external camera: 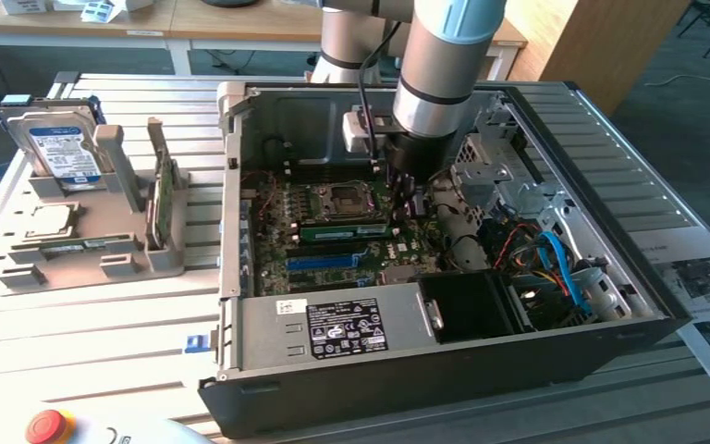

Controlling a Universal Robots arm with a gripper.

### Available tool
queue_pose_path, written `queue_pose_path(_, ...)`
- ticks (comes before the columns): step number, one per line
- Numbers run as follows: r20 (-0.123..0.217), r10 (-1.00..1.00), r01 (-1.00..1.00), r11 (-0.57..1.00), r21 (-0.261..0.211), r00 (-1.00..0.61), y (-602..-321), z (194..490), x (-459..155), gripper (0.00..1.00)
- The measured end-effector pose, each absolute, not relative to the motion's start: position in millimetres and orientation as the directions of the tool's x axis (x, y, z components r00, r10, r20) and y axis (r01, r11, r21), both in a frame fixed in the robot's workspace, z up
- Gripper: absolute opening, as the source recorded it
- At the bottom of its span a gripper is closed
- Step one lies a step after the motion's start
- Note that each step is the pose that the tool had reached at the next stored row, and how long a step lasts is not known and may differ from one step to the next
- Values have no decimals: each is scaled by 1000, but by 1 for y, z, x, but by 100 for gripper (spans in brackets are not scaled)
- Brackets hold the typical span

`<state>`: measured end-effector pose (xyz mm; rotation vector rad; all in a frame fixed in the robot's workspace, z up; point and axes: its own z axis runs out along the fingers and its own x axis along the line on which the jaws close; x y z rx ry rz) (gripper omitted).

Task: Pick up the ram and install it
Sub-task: 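Insert the ram into the slot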

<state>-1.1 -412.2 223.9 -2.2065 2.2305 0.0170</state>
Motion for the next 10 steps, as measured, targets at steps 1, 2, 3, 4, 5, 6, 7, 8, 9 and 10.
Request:
queue_pose_path(1,-11,-1000,-1000,11,5,-11,-412,224,-1,11)
queue_pose_path(2,-11,-1000,-1000,11,5,-11,-412,224,-1,11)
queue_pose_path(3,-10,-1000,-1000,11,5,-11,-412,224,-1,11)
queue_pose_path(4,-11,-1000,-1000,11,5,-11,-412,224,-1,11)
queue_pose_path(5,-11,-1000,-1000,11,5,-11,-412,224,-1,11)
queue_pose_path(6,-10,-1000,-1000,11,5,-11,-412,224,-1,11)
queue_pose_path(7,-11,-1000,-1000,11,5,-11,-412,224,-1,11)
queue_pose_path(8,-10,-1000,-1000,11,5,-11,-412,223,-1,11)
queue_pose_path(9,-10,-1000,-1000,11,5,-11,-412,223,-1,11)
queue_pose_path(10,-10,-1000,-1000,11,5,-11,-412,223,-1,11)
